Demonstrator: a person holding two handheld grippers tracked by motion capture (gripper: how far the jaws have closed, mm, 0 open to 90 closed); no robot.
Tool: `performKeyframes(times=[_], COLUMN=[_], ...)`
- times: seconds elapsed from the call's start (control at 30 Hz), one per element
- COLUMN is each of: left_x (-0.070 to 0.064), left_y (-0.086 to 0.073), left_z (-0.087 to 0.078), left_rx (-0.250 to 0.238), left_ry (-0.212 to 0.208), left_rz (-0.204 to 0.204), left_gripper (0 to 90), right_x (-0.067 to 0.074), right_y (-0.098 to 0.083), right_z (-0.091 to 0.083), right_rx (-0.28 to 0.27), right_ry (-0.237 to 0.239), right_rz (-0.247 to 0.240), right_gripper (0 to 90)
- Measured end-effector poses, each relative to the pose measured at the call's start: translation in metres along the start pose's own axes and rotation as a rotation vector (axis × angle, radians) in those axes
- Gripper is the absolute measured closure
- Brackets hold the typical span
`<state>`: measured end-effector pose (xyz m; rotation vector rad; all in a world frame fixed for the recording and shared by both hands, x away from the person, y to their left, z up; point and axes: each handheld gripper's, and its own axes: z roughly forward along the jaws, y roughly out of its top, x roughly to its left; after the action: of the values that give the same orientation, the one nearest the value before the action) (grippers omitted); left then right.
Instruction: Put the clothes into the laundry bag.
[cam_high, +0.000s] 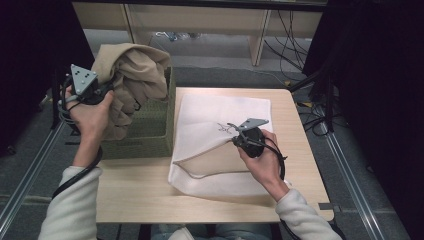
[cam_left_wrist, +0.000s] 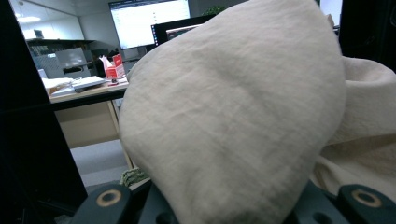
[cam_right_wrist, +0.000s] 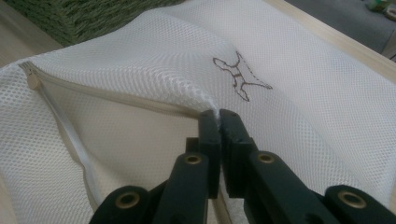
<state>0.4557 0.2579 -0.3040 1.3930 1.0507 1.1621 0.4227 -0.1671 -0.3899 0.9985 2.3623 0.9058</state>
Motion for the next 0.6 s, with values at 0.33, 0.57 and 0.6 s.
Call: performKeyframes(times=[0.33, 0.57, 0.6], left_x=[-0.003, -0.006, -0.007], left_y=[0.006, 0.009, 0.009], left_z=[-0.020, -0.032, -0.034], left_rx=[-0.027, -0.043, -0.046], left_ry=[-0.029, -0.046, -0.050], left_rz=[0.000, -0.005, -0.006], left_gripper=[80.1, 80.1, 80.1], right_x=[0.000, -0.001, -0.001], right_y=[0.000, 0.000, 0.000], right_z=[0.000, -0.001, -0.001], right_rx=[-0.003, 0.002, 0.003], right_ry=[-0.001, 0.003, 0.003], right_rz=[0.002, -0.004, -0.004], right_gripper=[88.9, 88.8, 88.9])
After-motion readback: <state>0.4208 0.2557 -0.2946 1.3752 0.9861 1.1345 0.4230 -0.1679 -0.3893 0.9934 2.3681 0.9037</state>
